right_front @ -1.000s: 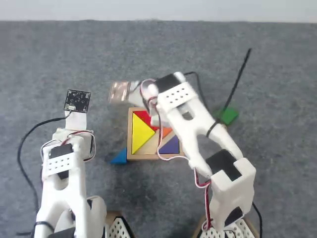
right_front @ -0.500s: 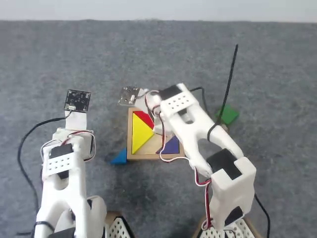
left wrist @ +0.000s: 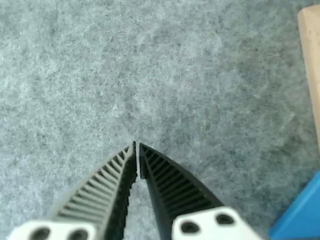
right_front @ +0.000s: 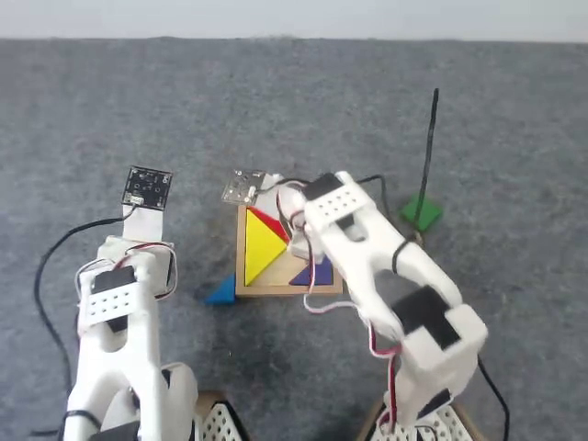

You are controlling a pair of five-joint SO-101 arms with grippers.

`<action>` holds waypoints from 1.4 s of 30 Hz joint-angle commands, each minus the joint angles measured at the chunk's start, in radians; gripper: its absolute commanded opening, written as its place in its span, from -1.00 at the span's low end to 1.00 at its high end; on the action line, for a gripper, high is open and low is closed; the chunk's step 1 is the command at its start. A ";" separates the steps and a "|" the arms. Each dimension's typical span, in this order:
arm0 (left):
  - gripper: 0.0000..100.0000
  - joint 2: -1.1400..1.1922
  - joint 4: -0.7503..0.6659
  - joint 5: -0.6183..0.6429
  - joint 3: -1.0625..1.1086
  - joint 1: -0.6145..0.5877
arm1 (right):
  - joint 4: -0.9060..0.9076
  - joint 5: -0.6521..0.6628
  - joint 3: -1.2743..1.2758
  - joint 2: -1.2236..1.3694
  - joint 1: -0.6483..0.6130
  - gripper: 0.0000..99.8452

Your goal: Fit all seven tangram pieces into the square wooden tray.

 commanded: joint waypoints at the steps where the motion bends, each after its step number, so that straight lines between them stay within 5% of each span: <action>1: -0.97 -0.034 -0.018 -0.012 -0.002 -0.005 | -0.076 -0.011 0.109 -0.145 -0.039 -0.01; 11: -0.97 -0.035 -0.018 -0.011 -0.002 -0.006 | -0.133 -0.127 0.198 -0.240 -0.071 -0.01; 42: -0.97 -0.035 -0.018 -0.011 -0.002 -0.006 | -0.234 0.195 0.313 -0.176 0.036 -0.01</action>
